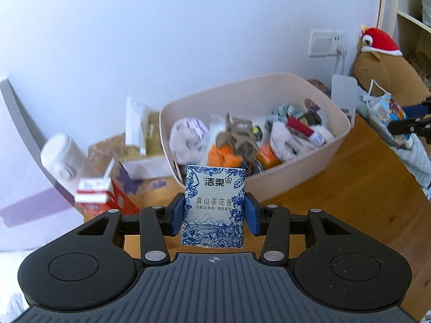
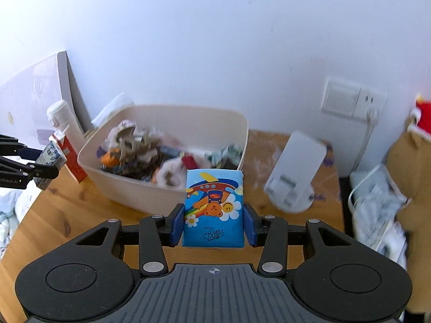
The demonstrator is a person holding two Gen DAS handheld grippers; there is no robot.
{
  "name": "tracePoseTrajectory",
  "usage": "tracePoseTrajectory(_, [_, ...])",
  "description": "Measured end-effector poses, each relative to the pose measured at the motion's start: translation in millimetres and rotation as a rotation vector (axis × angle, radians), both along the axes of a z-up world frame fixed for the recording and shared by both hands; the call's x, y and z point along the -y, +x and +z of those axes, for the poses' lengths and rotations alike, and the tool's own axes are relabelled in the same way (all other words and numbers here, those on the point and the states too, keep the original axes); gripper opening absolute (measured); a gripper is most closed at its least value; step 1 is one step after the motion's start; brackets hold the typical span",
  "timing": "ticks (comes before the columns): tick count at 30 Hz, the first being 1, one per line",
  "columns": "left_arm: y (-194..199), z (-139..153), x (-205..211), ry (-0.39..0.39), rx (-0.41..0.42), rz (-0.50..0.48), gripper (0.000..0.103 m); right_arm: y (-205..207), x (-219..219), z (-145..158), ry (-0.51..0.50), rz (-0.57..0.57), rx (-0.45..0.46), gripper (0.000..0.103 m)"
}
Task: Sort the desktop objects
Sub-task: 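Lift both tissue packs and carry them over the basket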
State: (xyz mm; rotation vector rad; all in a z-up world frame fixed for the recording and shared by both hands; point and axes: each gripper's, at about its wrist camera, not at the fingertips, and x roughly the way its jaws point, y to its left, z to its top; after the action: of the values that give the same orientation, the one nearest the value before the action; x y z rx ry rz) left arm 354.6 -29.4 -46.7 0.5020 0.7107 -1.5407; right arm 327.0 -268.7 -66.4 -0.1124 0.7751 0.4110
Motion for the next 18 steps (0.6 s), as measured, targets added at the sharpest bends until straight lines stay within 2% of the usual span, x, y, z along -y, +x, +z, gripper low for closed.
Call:
tracePoseTrajectory(11, [6.8,34.4,27.8,-0.095,0.029,-0.011,0.047,32.6,-3.7,46.8,-0.006,0.002,0.123,0.042])
tracePoseTrajectory(18, [9.3,49.6,47.9,-0.136,0.031,0.004,0.047,52.0,-15.8,56.8,-0.001,0.006,0.158,0.042])
